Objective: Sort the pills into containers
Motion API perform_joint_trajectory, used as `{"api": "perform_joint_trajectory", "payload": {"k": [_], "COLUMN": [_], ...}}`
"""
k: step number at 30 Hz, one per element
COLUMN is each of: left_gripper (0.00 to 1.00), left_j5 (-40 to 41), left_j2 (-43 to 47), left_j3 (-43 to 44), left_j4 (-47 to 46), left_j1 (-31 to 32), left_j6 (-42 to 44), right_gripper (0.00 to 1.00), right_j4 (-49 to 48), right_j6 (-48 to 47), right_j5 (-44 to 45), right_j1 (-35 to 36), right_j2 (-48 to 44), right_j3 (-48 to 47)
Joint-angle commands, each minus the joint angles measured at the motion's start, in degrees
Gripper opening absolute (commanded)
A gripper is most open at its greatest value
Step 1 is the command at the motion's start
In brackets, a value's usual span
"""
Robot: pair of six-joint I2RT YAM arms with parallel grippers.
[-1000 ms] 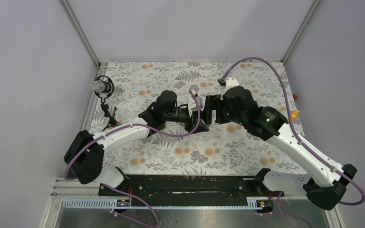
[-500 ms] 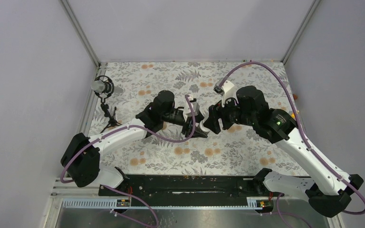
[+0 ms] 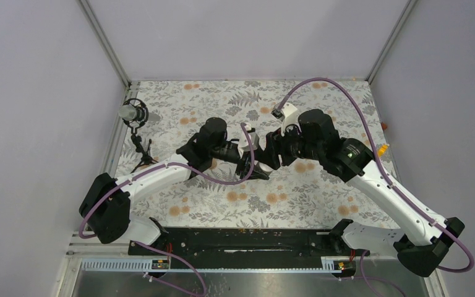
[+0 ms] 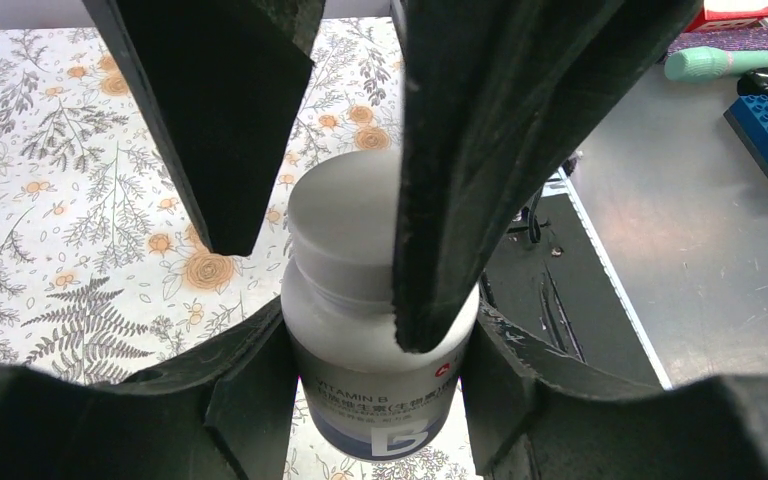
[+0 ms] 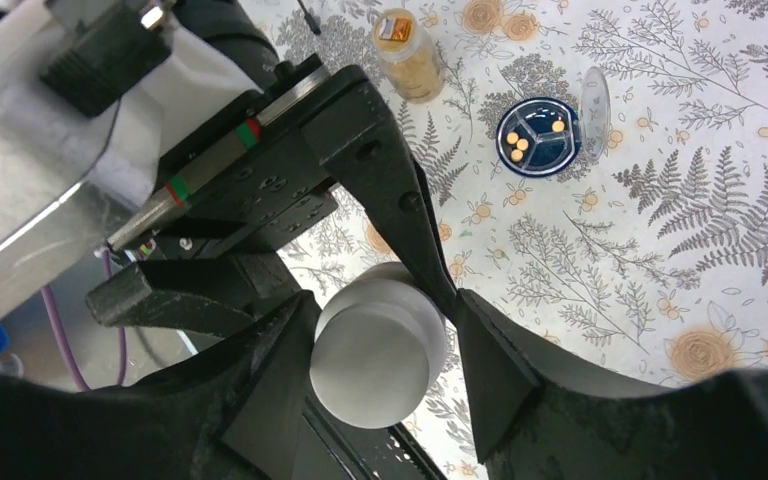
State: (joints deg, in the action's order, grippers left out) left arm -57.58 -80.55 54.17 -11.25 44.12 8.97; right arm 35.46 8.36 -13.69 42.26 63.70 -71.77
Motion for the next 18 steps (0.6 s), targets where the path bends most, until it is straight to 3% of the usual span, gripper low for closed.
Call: {"api": "perform_joint_trajectory", "payload": {"k": [1,5,11,18], "left_gripper": [0.0,0.0,0.0,0.0], "left_j5": [-3.29,-2.87,-2.16,-2.19], "left_j2": [2.28,2.32,1.94,1.63], "left_j3": [0.3,-0.11,-0.27,0.04], "left_j4": [-5.62,-6.29,-6.25,-5.93], "left_j1": [0.31,0.27,0.35,0.3], "left_j6": [-0.08,-0.53,-0.8,-0.84], "right_gripper": [0.58,0.65,0.85,0.89], "right_j4": [-3.27,-1.14,-0.92,1.01], "right_j6": [5.74,9.99,10.01,2.13], "right_j5": [10.33,15.49,11.64,2.34], "right_j1": [-0.39,-0.42,-0.41,-1.63], "right_j2": [0.95,2.47,-0.51,-5.16], "right_j3": [0.44,-1.57,-2.14,-1.59]}}
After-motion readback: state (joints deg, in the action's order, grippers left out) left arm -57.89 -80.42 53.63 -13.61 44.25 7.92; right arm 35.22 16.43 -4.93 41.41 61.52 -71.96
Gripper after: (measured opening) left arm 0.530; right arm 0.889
